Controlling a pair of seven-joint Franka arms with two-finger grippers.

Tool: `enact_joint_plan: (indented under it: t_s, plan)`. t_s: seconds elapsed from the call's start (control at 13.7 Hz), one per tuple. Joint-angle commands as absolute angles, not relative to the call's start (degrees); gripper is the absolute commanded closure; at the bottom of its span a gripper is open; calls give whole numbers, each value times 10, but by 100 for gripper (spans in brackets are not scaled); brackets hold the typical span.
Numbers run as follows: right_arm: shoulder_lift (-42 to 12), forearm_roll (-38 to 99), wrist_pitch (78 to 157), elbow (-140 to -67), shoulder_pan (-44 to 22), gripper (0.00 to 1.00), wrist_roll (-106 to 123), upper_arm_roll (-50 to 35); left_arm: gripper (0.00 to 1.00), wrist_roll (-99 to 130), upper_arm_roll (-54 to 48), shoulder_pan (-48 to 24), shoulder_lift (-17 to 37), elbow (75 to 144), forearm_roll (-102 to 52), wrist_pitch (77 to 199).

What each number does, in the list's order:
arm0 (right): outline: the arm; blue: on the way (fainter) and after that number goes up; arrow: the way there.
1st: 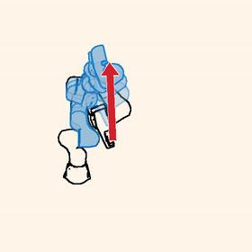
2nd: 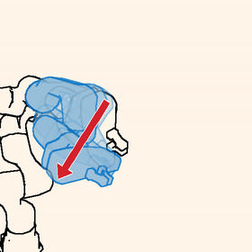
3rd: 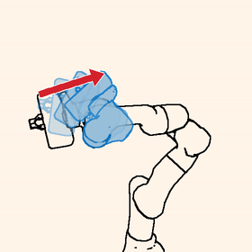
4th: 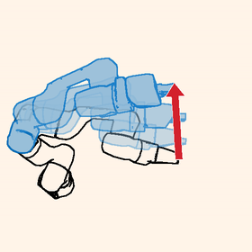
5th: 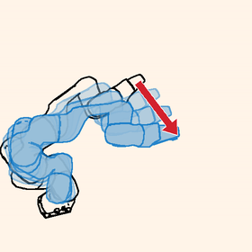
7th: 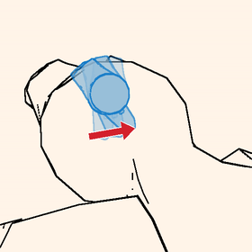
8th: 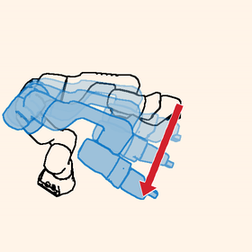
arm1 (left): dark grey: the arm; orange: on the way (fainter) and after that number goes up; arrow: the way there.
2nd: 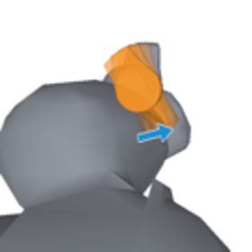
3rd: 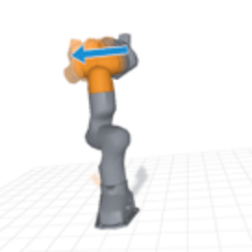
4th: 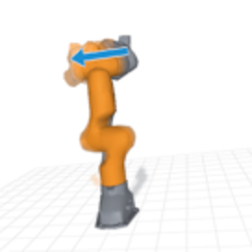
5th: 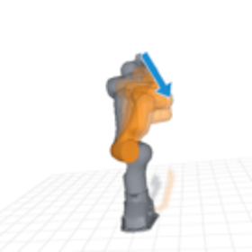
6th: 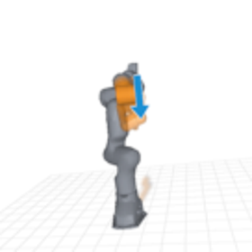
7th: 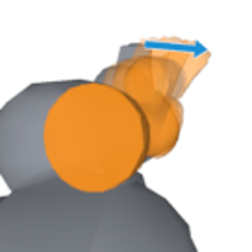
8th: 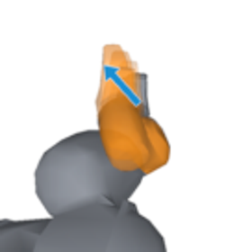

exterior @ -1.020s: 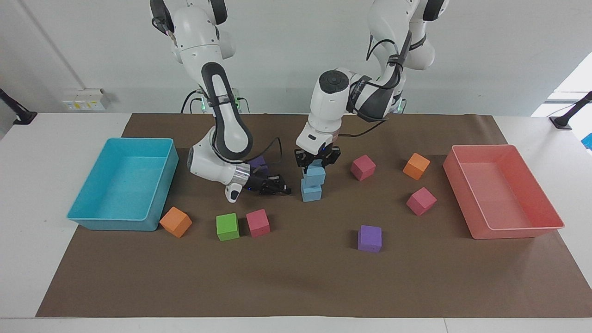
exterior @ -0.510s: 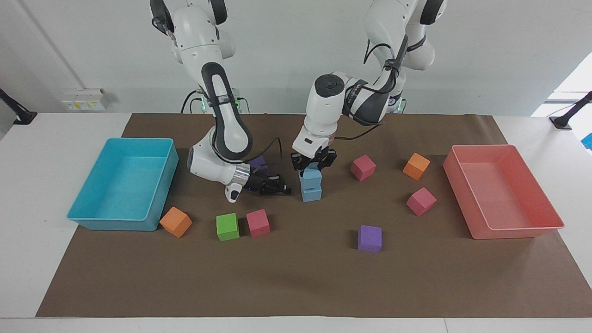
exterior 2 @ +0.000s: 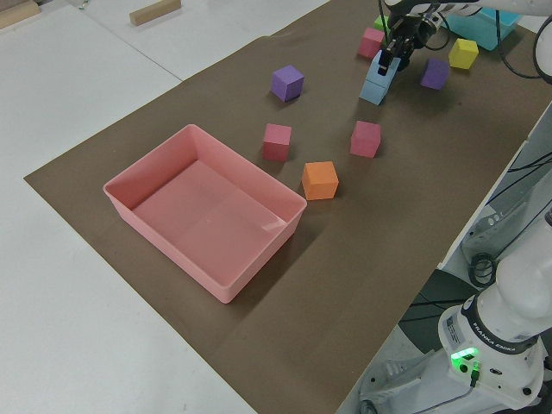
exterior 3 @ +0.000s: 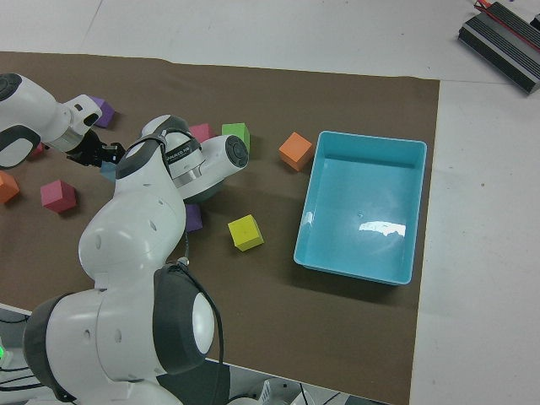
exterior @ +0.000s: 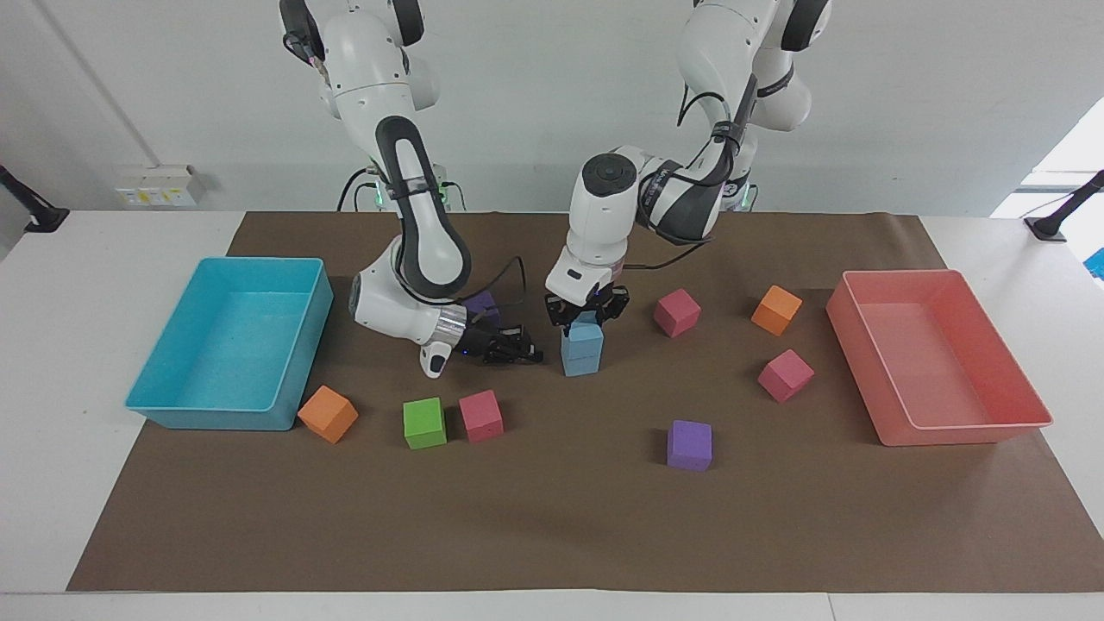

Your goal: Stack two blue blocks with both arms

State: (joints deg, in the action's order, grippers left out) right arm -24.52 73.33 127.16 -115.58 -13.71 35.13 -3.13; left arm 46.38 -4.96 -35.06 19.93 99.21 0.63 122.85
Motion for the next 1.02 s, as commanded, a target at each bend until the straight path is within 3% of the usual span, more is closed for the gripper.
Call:
enact_joint_plan:
  t_s: [0.0,0.95]
  plan:
    - [-246,755,1283,-1158,-137,100,374,-34,100,473,-42,-359,196,1001,19,1242]
    - [-246,755,1284,-1157,-137,100,374,-34,100,473,-40,-367,193,998,21,1216]
